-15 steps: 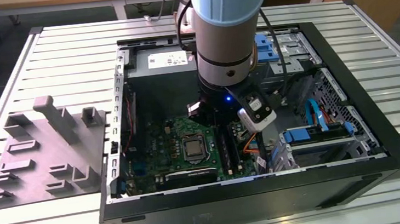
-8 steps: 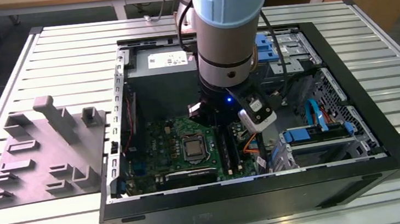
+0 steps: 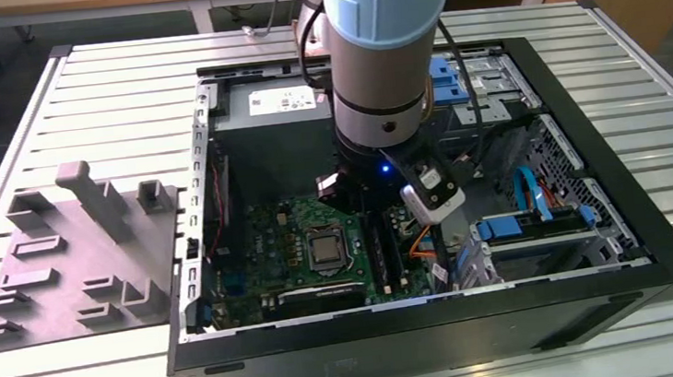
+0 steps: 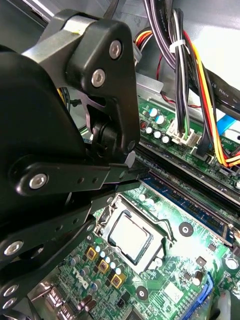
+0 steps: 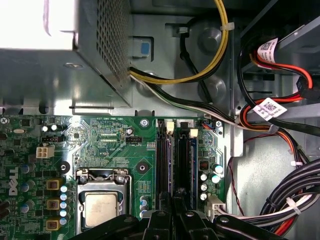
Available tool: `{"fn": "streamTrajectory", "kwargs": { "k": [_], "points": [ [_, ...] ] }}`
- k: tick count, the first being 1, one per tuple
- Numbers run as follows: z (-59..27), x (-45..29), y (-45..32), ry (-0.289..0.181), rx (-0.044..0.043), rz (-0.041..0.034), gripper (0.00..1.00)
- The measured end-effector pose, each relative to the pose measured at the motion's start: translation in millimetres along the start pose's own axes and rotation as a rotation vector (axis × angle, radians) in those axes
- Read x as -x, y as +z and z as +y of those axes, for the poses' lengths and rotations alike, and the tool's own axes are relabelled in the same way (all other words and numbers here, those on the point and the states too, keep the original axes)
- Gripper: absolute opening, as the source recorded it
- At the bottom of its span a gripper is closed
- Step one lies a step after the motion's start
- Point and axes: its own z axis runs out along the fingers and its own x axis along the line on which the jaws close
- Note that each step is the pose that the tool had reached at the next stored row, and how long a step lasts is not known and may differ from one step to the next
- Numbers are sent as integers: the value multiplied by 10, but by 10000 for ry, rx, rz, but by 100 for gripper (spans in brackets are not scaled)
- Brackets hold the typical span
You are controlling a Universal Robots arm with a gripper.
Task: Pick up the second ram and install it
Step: 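Insert the second ram into the second slot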
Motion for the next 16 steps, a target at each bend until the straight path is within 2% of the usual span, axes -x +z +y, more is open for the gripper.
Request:
{"fn": "streamTrajectory", "kwargs": {
  "k": [16],
  "points": [
    [-1, -1, 33, 0, 4, -1, 14]
  ]
}}
